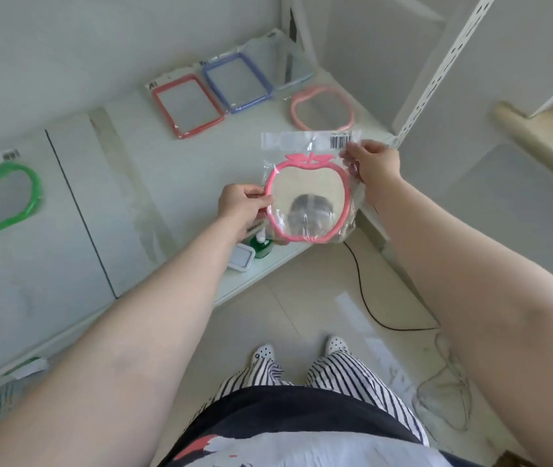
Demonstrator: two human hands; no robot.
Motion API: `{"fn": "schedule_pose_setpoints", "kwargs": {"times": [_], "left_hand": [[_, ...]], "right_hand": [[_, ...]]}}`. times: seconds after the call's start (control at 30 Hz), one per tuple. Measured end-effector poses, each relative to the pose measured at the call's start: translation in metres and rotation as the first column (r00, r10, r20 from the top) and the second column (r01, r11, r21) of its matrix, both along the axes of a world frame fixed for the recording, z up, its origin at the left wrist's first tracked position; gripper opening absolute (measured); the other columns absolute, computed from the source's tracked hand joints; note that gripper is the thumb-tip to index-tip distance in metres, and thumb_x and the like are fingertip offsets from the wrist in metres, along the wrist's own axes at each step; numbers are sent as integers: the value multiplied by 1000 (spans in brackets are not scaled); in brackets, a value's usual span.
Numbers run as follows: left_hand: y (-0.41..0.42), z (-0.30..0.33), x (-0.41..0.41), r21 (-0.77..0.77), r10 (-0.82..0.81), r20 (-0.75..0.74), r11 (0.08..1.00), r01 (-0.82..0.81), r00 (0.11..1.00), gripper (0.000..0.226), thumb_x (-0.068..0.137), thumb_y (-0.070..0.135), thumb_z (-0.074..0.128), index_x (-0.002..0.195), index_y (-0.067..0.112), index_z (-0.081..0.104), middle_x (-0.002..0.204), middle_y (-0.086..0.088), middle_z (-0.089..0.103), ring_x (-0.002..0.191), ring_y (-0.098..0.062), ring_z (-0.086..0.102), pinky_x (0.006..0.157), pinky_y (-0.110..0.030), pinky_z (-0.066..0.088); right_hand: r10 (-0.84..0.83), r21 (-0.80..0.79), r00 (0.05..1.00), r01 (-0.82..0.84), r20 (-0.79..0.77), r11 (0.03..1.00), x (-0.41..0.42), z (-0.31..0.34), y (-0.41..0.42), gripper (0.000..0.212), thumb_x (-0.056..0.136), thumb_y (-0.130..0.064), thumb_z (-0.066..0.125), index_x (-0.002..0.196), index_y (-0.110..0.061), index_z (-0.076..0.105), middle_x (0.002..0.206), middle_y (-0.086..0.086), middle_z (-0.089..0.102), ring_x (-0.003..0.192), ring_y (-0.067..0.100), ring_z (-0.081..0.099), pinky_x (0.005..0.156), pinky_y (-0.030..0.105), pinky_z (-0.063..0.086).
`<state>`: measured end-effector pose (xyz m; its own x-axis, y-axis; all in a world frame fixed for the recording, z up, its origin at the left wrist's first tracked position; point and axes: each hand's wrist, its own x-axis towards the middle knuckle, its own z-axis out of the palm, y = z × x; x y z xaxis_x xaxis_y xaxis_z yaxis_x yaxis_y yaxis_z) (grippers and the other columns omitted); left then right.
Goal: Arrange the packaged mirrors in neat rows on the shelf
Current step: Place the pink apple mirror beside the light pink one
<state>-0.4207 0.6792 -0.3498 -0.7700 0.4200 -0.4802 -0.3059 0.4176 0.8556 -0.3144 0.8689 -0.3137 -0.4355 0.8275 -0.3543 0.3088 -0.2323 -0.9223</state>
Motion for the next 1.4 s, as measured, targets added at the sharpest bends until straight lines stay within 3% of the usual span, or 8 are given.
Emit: {"fn": "schedule_pose_setpoints", "kwargs": {"times": [0.33, 0.53, 0.7, 0.97, 1.07, 1.2, 1.3, 1.4], "left_hand": [[56, 2, -20, 4, 356, 59, 934, -357, 933, 33, 76, -2, 73, 108, -3, 66, 86, -15, 69, 79, -29, 66, 88, -43, 57], [65, -11, -32, -54, 523, 35, 852, -521, 851, 22, 72, 0, 77, 93, 5, 72, 81, -11, 71, 76, -29, 69, 84, -43, 59], [71, -23, -53, -114, 582, 9, 808, -577, 813, 16, 72, 4, 77, 70, 17, 68, 76, -11, 70, 72, -30, 70, 81, -46, 59], [97, -41, -93, -146, 576, 30, 811, -566, 817, 12, 74, 4, 76, 72, 13, 69, 79, -11, 70, 69, -29, 69, 84, -42, 59], [106, -48, -103, -136, 578, 43, 811, -569, 815, 13, 73, 2, 76, 84, 7, 72, 78, -13, 69, 65, -26, 67, 86, -41, 58], [108, -64, -118, -182, 605, 27, 786, -591, 796, 22, 67, 1, 78, 64, 16, 63, 92, -20, 74, 86, -33, 73, 87, -45, 57], [111, -58, -117, -247, 598, -22, 774, -583, 802, 16, 71, 5, 77, 85, 11, 71, 95, -18, 74, 88, -31, 73, 87, -41, 58], [112, -49, -114, -292, 574, -97, 765, -574, 813, 23, 74, 9, 75, 97, 10, 73, 97, -14, 75, 90, -29, 73, 86, -34, 57]], "right_hand": [[323, -5, 945, -324, -55, 946, -85, 0, 80, 21, 84, 1, 64, 72, -16, 64, 65, 3, 57, 51, 9, 51, 55, 20, 45], [557, 4, 829, -558, 50, 830, -124, -20, 91, 43, 81, 4, 65, 123, -7, 62, 85, 4, 63, 62, 9, 54, 53, 17, 47], [667, -50, 740, -666, 81, 745, -154, -30, 93, 62, 79, 19, 58, 135, -8, 51, 96, 9, 56, 85, 22, 54, 85, 31, 50], [713, 48, 684, -726, 153, 686, -190, -39, 107, 61, 81, 20, 52, 136, -6, 49, 98, 7, 52, 81, 17, 51, 58, 11, 45], [703, 61, 690, -720, 171, 691, -199, -46, 118, 62, 81, 22, 48, 137, -5, 48, 108, 9, 52, 92, 21, 53, 75, 19, 48], [687, 82, 699, -710, 197, 699, -203, -50, 129, 58, 86, 14, 49, 138, -12, 48, 115, 4, 56, 97, 18, 56, 80, 15, 49], [640, 187, 710, -700, 295, 690, -198, -60, 138, 53, 86, 0, 62, 136, -16, 52, 120, 1, 60, 106, 18, 58, 100, 24, 44], [625, 260, 686, -724, 372, 639, -188, -75, 143, 42, 88, -14, 64, 129, -17, 59, 120, 4, 65, 108, 19, 62, 100, 25, 44]]}}
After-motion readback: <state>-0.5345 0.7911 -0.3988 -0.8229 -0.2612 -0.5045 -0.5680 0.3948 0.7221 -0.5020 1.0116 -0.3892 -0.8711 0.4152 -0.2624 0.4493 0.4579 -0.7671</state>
